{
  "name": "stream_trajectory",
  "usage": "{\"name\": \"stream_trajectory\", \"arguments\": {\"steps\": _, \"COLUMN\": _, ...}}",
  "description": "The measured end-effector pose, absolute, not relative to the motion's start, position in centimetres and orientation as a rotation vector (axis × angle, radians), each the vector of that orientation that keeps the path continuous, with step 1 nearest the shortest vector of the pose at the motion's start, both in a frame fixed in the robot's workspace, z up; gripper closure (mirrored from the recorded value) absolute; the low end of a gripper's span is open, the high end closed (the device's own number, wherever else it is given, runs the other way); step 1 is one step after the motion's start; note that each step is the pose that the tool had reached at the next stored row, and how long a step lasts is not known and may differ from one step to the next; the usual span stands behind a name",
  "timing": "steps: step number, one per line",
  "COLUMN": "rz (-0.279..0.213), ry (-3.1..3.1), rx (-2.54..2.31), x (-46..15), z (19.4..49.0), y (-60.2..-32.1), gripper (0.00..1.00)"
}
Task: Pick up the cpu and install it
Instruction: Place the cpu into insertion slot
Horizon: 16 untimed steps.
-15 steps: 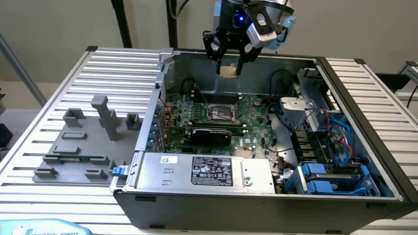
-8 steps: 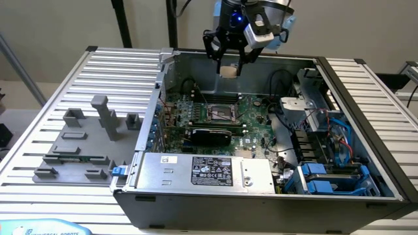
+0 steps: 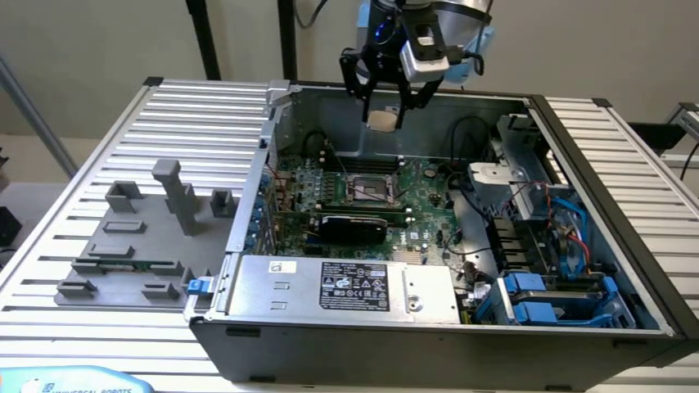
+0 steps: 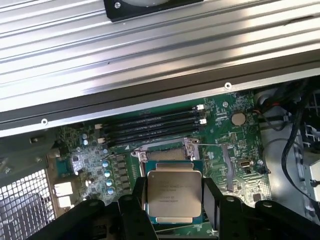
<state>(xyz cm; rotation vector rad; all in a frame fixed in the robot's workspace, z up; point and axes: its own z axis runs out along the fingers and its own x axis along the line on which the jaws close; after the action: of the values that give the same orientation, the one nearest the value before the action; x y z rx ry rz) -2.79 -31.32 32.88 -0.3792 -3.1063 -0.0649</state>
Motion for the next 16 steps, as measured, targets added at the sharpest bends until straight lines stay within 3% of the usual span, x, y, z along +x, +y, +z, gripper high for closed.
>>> {"name": "stream_trajectory", "arguments": {"steps": 16, "rz": -0.067, "ry": -3.024, "rx": -0.828, "x": -2.79, "z": 32.66, "y": -31.32, "gripper": 0.45}}
